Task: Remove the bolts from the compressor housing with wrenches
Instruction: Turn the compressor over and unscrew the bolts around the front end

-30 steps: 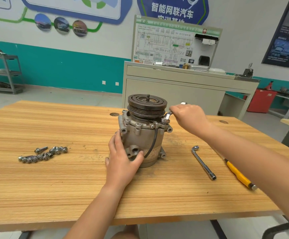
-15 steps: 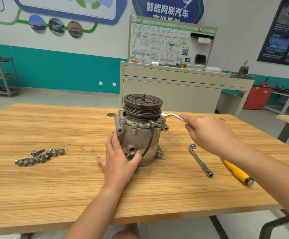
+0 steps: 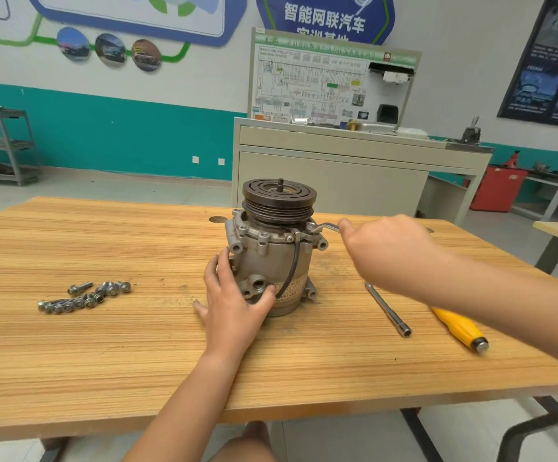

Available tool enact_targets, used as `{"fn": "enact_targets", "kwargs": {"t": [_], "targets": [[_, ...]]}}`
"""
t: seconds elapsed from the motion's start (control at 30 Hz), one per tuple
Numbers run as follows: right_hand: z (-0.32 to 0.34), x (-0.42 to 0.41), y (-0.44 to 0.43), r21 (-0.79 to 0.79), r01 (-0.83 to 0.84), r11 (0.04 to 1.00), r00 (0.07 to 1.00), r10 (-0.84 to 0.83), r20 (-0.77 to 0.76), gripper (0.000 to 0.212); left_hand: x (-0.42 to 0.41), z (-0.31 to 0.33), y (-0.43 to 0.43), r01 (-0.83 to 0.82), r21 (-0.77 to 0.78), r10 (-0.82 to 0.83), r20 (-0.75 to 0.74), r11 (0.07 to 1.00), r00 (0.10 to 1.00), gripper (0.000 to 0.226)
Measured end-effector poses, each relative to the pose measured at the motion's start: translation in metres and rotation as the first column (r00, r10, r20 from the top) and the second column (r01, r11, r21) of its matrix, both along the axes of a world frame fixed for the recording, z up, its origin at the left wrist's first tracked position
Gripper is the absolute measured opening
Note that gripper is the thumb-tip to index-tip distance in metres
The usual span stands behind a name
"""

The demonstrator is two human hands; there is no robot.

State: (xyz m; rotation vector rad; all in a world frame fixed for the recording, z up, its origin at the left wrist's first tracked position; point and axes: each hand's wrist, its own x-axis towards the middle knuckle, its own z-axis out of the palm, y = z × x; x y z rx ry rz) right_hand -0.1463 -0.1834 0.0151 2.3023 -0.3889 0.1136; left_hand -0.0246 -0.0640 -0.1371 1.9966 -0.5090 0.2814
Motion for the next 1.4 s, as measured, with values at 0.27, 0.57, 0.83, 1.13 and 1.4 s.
{"fn": "enact_targets", "kwargs": {"t": [0.27,0.57,0.83,1.13,1.4], "targets": [[-0.001,0.054,-0.075,0.060,-0.229,0.972,0.966,0.219,0.137,0.036,0.000,0.001,-0.001,0.032,-0.045,-0.030,0.032,0.998,0.999,0.096],[-0.028,0.081,-0.078,0.201,-0.578,0.791,0.746,0.412,0.523,0.028,-0.003,0.001,0.000,0.053,-0.065,-0.051,0.040,0.996,0.998,0.096],[-0.010,0.000,-0.050,0.286,-0.463,0.839,0.753,0.202,0.627,0.046,-0.003,0.002,0.000,0.060,-0.058,-0.059,0.017,0.997,0.998,0.097],[-0.007,-0.005,-0.003,0.206,-0.014,0.978,0.985,-0.023,0.173,0.070,-0.004,0.002,0.000,0.052,-0.053,-0.051,0.018,0.997,0.999,0.095],[-0.006,0.005,0.017,0.090,0.031,0.995,0.999,-0.035,0.036,0.070,-0.004,0.003,0.000,0.059,-0.033,-0.059,0.021,0.998,0.998,0.092]]}}
